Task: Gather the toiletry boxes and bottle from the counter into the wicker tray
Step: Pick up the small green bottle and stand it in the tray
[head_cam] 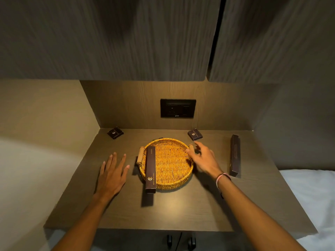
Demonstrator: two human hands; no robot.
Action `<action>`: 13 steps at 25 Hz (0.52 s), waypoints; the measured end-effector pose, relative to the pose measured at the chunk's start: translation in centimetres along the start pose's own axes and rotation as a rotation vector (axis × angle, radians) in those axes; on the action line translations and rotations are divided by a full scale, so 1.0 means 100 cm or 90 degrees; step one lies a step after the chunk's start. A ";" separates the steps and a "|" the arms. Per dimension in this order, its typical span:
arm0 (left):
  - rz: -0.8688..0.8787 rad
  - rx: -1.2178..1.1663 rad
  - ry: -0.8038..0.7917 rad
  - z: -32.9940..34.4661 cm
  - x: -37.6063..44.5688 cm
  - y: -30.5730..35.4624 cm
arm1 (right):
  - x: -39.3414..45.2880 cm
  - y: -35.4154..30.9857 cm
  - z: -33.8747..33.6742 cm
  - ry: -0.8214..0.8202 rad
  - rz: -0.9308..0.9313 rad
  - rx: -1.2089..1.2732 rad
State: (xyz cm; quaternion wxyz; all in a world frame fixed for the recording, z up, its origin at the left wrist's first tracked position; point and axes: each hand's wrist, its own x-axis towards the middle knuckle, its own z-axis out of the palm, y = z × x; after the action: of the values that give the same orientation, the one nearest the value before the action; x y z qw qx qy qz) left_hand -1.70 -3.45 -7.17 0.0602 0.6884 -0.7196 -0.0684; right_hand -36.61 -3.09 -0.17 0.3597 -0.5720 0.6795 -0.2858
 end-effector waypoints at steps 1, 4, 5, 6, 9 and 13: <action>0.003 0.007 0.016 0.004 0.001 -0.003 | 0.005 -0.005 0.005 0.004 -0.007 -0.017; 0.005 0.002 0.053 0.009 0.002 -0.009 | 0.009 -0.009 0.013 0.018 -0.040 -0.042; 0.006 -0.003 0.057 0.010 0.003 -0.009 | 0.007 -0.009 0.012 0.012 -0.054 -0.048; 0.006 -0.006 0.059 0.011 0.003 -0.009 | 0.006 -0.008 0.010 -0.001 -0.068 -0.058; 0.011 -0.007 0.070 0.013 0.004 -0.011 | 0.001 -0.002 0.003 -0.050 -0.103 -0.099; 0.015 -0.022 0.077 0.014 0.002 -0.011 | -0.002 0.004 0.001 -0.118 -0.125 -0.143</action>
State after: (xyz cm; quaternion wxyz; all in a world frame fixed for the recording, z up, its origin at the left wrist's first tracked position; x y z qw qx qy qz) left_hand -0.84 -3.68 -8.71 0.1163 0.6818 -0.7212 -0.0384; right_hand -36.80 -2.83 -0.53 0.3250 -0.6963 0.6118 -0.1878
